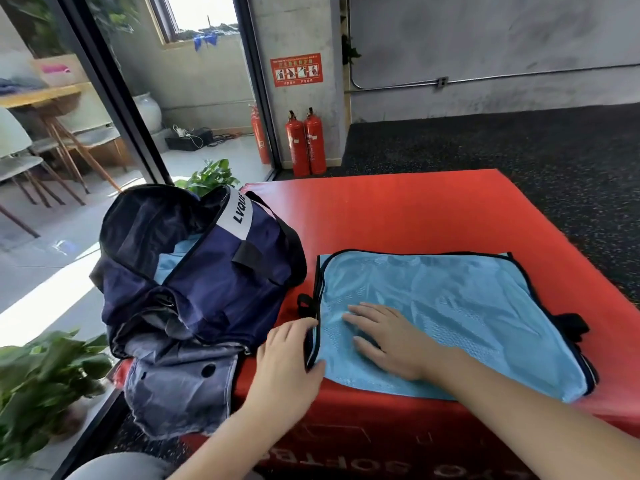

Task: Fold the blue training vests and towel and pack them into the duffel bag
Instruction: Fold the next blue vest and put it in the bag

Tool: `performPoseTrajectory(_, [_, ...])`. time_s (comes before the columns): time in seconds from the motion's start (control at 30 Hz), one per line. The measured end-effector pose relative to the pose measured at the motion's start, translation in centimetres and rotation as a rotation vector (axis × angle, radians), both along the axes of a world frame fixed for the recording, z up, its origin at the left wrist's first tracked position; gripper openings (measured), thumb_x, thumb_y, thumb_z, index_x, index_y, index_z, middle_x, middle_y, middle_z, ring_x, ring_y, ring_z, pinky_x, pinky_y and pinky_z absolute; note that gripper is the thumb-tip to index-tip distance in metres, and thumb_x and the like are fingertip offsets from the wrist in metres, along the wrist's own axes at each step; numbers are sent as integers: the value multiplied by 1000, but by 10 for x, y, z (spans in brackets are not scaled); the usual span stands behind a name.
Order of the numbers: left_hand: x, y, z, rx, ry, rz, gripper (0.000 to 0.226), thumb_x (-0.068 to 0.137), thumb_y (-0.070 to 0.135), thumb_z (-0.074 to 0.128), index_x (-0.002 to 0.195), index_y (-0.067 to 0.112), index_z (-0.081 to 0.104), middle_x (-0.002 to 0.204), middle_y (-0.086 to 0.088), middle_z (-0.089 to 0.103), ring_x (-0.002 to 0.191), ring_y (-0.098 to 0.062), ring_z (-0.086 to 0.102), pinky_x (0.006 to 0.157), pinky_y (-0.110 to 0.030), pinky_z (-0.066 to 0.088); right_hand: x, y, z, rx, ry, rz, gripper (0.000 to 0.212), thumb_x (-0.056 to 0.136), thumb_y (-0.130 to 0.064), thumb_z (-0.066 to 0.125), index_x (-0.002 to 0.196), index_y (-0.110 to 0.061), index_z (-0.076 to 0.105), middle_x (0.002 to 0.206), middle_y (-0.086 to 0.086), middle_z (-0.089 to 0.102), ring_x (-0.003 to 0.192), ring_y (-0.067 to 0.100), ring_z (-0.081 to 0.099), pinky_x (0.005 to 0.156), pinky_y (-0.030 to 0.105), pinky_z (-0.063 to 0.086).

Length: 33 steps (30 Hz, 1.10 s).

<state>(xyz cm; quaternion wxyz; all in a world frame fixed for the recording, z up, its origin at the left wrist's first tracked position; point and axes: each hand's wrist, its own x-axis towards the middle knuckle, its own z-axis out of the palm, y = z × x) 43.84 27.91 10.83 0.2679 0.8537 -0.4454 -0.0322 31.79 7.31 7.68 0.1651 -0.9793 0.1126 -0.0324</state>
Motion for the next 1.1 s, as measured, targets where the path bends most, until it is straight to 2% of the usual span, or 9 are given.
performPoseTrajectory(0.07, [12, 6, 4, 50, 65, -4, 55, 81, 37, 76, 130, 38, 52, 123, 22, 52, 121, -7, 46, 104, -29, 37, -5, 3, 0, 6, -24, -12, 54, 106, -47, 34, 158, -32, 29, 165, -10, 25, 153, 7, 12, 124, 27, 5])
performPoseTrajectory(0.13, [21, 12, 5, 53, 157, -36, 54, 78, 36, 82, 126, 37, 57, 116, 20, 59, 111, -1, 53, 93, -12, 37, -8, 11, 1, -7, -46, 13, 55, 106, -50, 33, 158, -33, 27, 165, -11, 23, 153, 6, 11, 125, 28, 6])
performPoseTrajectory(0.2, [26, 17, 3, 100, 186, -60, 56, 75, 35, 84, 125, 38, 58, 110, 18, 60, 103, 1, 55, 85, -6, 36, -7, 22, 3, 14, -51, 47, 58, 105, -56, 32, 159, -35, 25, 166, -12, 21, 153, 6, 8, 125, 27, 4])
performPoseTrajectory(0.33, [30, 23, 2, 107, 121, -64, 29, 78, 26, 83, 104, 33, 73, 91, 19, 64, 86, 6, 57, 79, -8, 36, -6, 41, 5, -33, 60, 105, 67, 102, -67, 22, 160, -35, 16, 168, -12, 8, 155, 8, -5, 125, 35, -8])
performPoseTrajectory(0.43, [36, 32, 10, 78, 121, -5, 12, 80, 27, 82, 86, 35, 77, 79, 24, 66, 89, 13, 55, 75, -4, 36, -7, 44, 3, -133, 104, 125, 71, 101, -71, 17, 161, -33, 15, 169, -10, 3, 154, 11, -11, 125, 40, -10])
performPoseTrajectory(0.7, [43, 56, 4, 106, 38, 50, 22, 80, 26, 82, 71, 40, 68, 72, 17, 67, 76, 1, 61, 72, -14, 45, -6, 44, -1, -185, 120, 148, 78, 96, -79, 15, 161, -36, 8, 170, -5, -1, 155, 17, -12, 125, 48, -9])
performPoseTrajectory(0.83, [27, 48, -1, -68, -46, 46, 24, 81, 19, 80, 80, 39, 68, 82, 23, 60, 83, 1, 59, 74, -4, 38, -5, 48, 1, -207, 143, 167, 79, 93, -83, 14, 158, -43, -3, 169, 1, -5, 154, 25, -16, 122, 56, -10])
performPoseTrajectory(0.97, [-6, 39, -2, -282, -83, -63, 18, 87, 13, 74, 95, 28, 72, 95, 22, 61, 88, 3, 60, 79, -5, 41, -1, 52, -1, -249, 183, 169, 85, 89, -88, 13, 157, -44, -11, 169, 8, -10, 153, 34, -19, 119, 64, -11])
performPoseTrajectory(1.1, [-37, 30, -15, -333, -6, -264, 32, 91, 9, 68, 120, 23, 69, 126, 15, 60, 119, 1, 57, 99, -14, 43, -3, 46, -4, -218, 150, 184, 81, 92, -84, 15, 158, -44, -6, 169, 2, -8, 154, 27, -19, 121, 59, -9])
